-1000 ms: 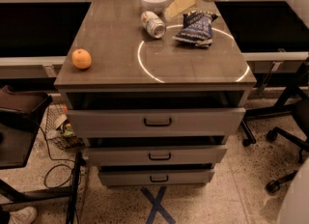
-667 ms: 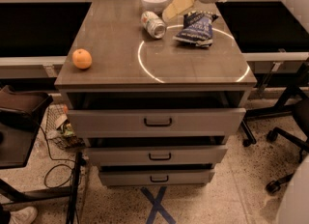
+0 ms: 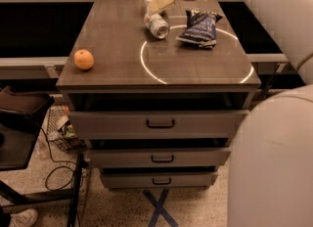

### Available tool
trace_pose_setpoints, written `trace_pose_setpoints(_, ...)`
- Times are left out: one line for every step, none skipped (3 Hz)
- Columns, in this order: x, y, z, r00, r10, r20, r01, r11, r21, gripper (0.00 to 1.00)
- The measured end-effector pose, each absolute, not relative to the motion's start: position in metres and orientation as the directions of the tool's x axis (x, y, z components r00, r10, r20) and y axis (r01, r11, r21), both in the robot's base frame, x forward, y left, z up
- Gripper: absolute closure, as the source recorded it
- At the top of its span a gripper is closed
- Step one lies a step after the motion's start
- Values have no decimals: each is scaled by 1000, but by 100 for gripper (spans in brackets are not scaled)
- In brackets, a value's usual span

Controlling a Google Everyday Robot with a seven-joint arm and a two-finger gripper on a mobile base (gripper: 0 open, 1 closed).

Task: Place 7up can upright

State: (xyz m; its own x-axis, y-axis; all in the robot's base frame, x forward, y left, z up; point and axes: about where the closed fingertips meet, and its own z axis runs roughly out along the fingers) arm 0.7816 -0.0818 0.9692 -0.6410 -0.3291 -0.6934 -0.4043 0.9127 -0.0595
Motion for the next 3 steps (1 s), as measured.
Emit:
trace_pose_setpoints(803,-64,969,-628,-319,-710,-407,912,-49,0)
trace_pose_setpoints(819,-50,969,-628,-336,-702,-420,906,-58,0)
trace_pose_setpoints(830,-37,965,-635,-356,-685,-434,898,-65,0)
